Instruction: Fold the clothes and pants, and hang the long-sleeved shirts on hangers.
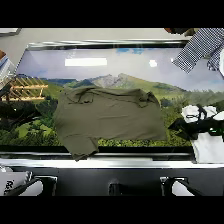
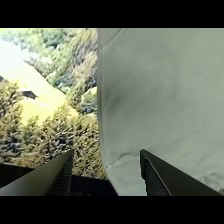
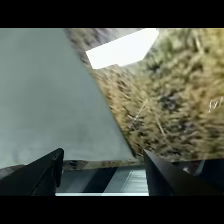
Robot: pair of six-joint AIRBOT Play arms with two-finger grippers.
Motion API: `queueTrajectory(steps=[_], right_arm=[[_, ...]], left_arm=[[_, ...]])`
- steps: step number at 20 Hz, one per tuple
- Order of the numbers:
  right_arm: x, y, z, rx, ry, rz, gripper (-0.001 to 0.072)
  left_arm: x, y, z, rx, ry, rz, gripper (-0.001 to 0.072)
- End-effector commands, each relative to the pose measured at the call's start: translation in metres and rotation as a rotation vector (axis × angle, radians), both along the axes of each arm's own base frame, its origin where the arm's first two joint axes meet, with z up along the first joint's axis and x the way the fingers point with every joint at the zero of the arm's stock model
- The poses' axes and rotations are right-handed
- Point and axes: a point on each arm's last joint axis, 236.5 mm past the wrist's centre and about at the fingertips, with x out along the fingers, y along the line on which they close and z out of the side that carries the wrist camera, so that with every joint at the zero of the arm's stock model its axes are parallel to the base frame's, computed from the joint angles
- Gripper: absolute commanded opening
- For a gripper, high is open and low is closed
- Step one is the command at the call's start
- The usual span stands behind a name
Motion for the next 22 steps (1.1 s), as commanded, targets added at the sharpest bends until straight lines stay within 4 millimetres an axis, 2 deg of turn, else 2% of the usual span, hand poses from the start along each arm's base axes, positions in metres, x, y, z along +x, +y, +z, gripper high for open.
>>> queueTrajectory(steps=[1,8,12,13,14,15,16,19,22], right_arm=[[-0.02,0.017,-0.024,0.058,0.041,0.005,0.0549],[-0.02,0.022,-0.043,0.094,0.064,0.007,0.0548],[-0.019,0.04,-0.047,0.173,0.065,-0.003,0.0496],[-0.021,0.043,-0.048,0.169,0.07,0.014,0.0364],[-0.02,0.044,-0.048,0.165,0.064,0.023,0.0287],[-0.017,0.044,-0.048,0.165,0.052,0.02,0.0143],[-0.015,0.042,-0.047,0.158,0.043,0.014,0.0034],[-0.009,0.041,-0.041,0.148,0.01,0.01,0.0037],[-0.008,0.041,-0.035,0.143,-0.005,0.013,0.0037]], left_arm=[[-0.011,0.0,-0.006,-0.003,0.033,-0.004,0.0476],[-0.011,0.0,-0.006,-0.003,0.033,-0.004,0.0476],[-0.012,-0.001,-0.007,-0.005,0.039,-0.005,0.0476],[-0.013,-0.001,-0.007,-0.008,0.041,-0.004,0.0476],[-0.014,-0.002,-0.008,-0.011,0.044,-0.005,0.0477],[-0.019,-0.003,-0.01,-0.012,0.056,-0.008,0.0477],[-0.025,-0.001,-0.014,-0.013,0.066,-0.011,0.0477],[-0.055,0.006,-0.038,-0.034,0.077,0.054,0.0477],[-0.086,-0.013,-0.071,-0.137,0.132,0.088,0.0477]])
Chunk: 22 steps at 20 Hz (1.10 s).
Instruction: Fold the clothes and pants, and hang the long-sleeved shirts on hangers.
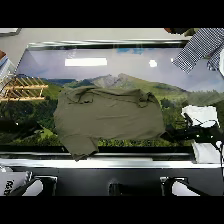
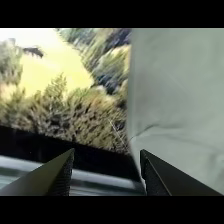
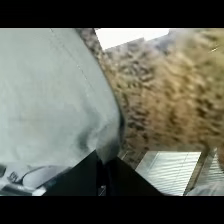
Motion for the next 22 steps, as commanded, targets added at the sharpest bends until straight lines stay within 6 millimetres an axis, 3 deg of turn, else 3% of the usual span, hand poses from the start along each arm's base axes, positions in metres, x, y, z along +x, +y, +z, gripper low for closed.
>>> queueTrajectory(steps=[1,5,9,18,20,21,22], right_arm=[[0.002,0.004,0.008,0.015,-0.019,0.0,0.0037],[0.007,0.008,0.012,0.037,-0.031,-0.02,0.0037],[0.016,0.014,0.019,0.079,-0.054,-0.054,0.0036],[0.02,0.011,0.029,0.049,-0.101,-0.054,0.0035],[0.022,0.01,0.032,0.043,-0.112,-0.054,0.0035],[0.022,0.01,0.034,0.042,-0.117,-0.055,0.0035],[0.022,0.01,0.035,0.043,-0.117,-0.054,0.0035]], left_arm=[[-0.029,-0.021,-0.034,-0.1,0.035,0.038,0.0477],[-0.03,-0.052,-0.055,-0.223,0.0,0.086,0.0477],[-0.029,-0.058,-0.066,-0.213,-0.004,0.077,0.0476],[-0.001,-0.069,-0.087,-0.201,-0.029,0.142,0.0456],[0.0,-0.08,-0.091,-0.212,-0.021,0.128,0.0451],[-0.001,-0.086,-0.093,-0.216,-0.011,0.11,0.0326],[-0.001,-0.09,-0.092,-0.22,-0.011,0.099,0.0077]])
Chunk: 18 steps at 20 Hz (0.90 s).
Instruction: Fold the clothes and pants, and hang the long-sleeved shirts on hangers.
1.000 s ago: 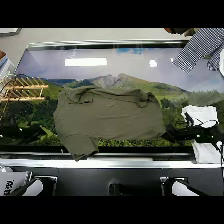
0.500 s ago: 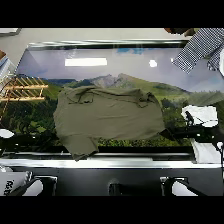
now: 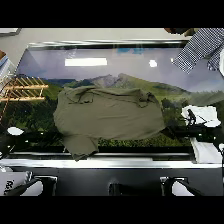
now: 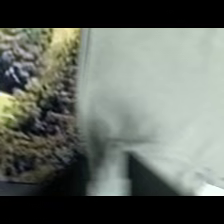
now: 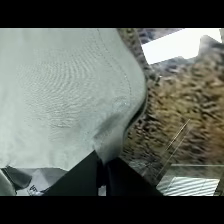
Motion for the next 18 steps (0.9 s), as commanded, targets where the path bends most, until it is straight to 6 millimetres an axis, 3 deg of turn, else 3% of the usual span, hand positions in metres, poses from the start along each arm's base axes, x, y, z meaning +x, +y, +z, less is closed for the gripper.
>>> queueTrajectory(steps=[1,4,6,8,10,12,14,16,18], right_arm=[[0.001,0.0,0.005,-0.004,-0.014,-0.002,0.0035],[0.012,0.011,0.02,0.043,-0.096,0.02,0.0034],[0.034,0.03,0.044,0.07,-0.23,0.056,0.0033],[0.061,0.047,0.069,0.031,-0.347,0.093,0.0033],[0.097,0.062,0.118,-0.025,-0.496,0.13,0.0033],[0.132,0.066,0.198,-0.083,-0.686,0.13,0.0033],[0.146,0.058,0.296,-0.163,-0.887,0.115,0.0033],[0.129,0.042,0.395,-0.315,-1.08,0.091,0.0033],[0.087,0.029,0.482,-0.456,-1.25,0.031,0.0033]], left_arm=[[0.007,-0.014,0.0,-0.023,-0.009,0.0,0.0017],[0.032,-0.016,0.026,-0.045,-0.083,0.007,0.0016],[0.057,-0.014,0.058,-0.04,-0.165,-0.017,0.0015],[0.089,-0.008,0.107,-0.017,-0.291,-0.039,0.0014],[0.123,-0.001,0.175,0.025,-0.463,-0.053,0.0014],[0.147,0.004,0.262,0.079,-0.661,-0.074,0.0014],[0.149,0.012,0.354,0.183,-0.841,-0.1,0.0014],[0.13,0.027,0.439,0.312,-0.974,-0.046,0.0014],[0.092,0.038,0.517,0.417,-1.118,0.043,0.0014]])
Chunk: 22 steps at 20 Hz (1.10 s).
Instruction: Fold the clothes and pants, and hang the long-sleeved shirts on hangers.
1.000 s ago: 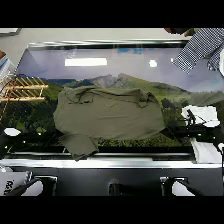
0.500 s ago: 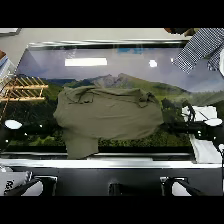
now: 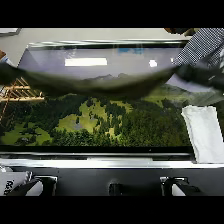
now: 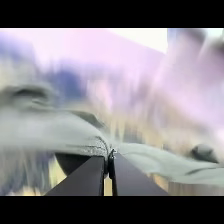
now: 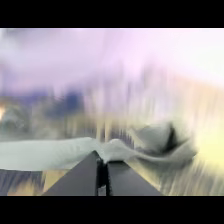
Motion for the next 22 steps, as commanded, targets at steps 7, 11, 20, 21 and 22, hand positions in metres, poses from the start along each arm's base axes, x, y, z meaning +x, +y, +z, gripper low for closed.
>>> queueTrajectory(steps=[7,11,20,21,22], right_arm=[[-0.213,-0.026,0.248,-0.102,-0.618,-0.309,0.0033],[-0.219,-0.03,0.245,-0.102,-0.602,-0.331,0.0034],[-0.021,-0.044,-0.011,-0.119,0.33,-0.171,0.0034],[0.0,-0.046,-0.05,-0.127,0.426,-0.147,0.0034],[0.02,-0.05,-0.087,-0.126,0.501,-0.138,0.0034]], left_arm=[[-0.193,0.03,0.212,0.163,-0.512,0.357,0.0015],[-0.209,0.038,0.214,0.198,-0.525,0.399,0.0015],[-0.028,0.022,-0.013,0.063,0.117,0.104,0.0015],[-0.006,0.024,-0.057,0.054,0.211,0.079,0.0015],[0.013,0.026,-0.098,0.056,0.284,0.061,0.0016]])
